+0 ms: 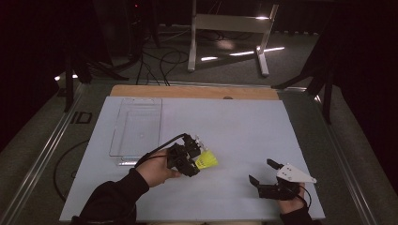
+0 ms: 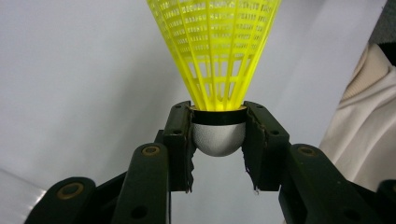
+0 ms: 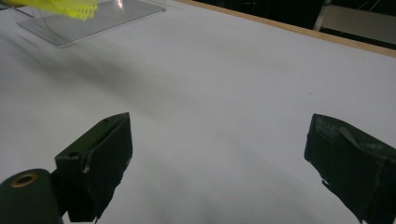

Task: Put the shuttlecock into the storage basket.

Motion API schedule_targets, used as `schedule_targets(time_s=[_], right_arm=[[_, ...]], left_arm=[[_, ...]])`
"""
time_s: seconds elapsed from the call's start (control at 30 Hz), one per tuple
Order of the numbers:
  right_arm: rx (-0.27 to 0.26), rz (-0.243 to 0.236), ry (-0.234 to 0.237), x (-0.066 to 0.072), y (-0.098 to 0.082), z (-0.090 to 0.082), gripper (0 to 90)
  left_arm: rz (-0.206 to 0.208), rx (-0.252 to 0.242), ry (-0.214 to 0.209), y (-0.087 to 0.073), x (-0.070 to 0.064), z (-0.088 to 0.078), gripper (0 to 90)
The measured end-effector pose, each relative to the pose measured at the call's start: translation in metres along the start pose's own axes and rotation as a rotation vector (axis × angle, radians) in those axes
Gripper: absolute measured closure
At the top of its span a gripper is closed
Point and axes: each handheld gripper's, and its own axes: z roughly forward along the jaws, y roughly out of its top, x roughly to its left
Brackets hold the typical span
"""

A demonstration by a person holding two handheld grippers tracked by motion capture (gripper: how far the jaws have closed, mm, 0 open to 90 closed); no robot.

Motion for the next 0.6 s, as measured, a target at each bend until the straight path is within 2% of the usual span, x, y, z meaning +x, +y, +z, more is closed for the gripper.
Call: schedule_targets(time_s=[0.6], right_arm=[[0.003, 0.003, 0.004, 0.001, 0.000, 0.000, 8.1]], left_arm=[[-0.039, -0.038, 0.054, -0.004, 0.021, -0.035, 66.0]])
